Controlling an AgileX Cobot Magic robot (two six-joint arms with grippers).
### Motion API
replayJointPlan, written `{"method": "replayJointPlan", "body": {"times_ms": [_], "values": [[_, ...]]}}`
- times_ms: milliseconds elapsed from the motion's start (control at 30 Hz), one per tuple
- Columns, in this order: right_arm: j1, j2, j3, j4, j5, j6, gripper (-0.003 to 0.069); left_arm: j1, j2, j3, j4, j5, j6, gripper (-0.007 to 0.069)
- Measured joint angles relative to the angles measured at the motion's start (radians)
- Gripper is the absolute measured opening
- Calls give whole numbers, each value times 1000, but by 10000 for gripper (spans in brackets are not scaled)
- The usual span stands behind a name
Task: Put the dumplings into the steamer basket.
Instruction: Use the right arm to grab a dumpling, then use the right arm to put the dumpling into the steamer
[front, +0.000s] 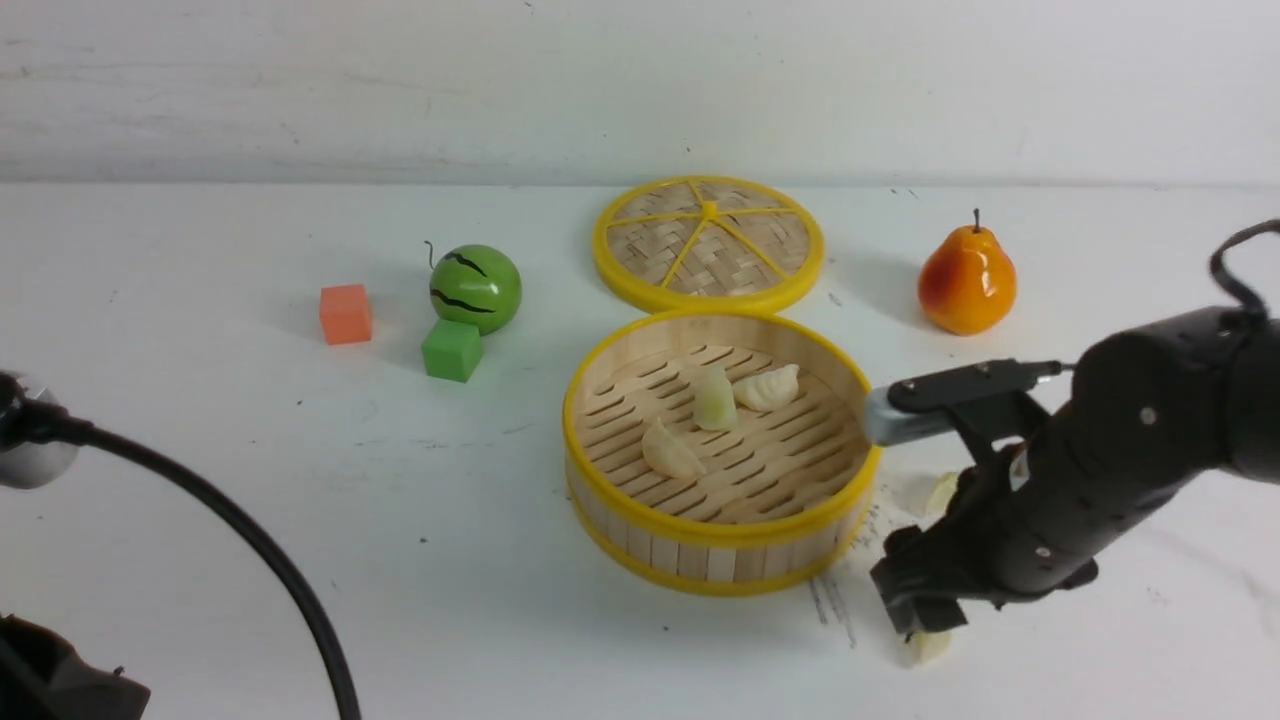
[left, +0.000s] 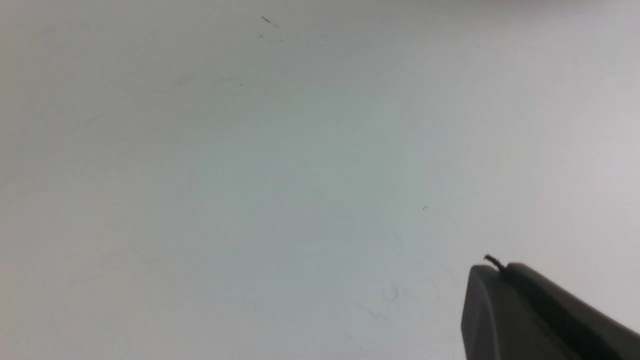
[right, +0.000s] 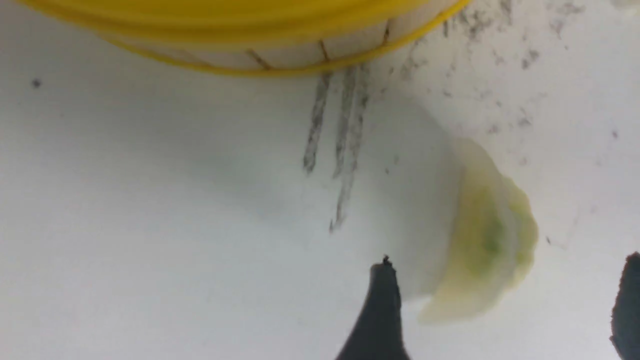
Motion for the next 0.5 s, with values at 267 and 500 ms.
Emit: {"method": "replayJointPlan", "body": {"times_ms": [267, 500], "values": [[0, 98, -5, -10, -91, 12, 386, 0, 0, 0, -7, 38, 0, -12], [4, 69, -68, -8, 69, -12, 204, 0, 0, 0, -7, 45, 0, -11]]}}
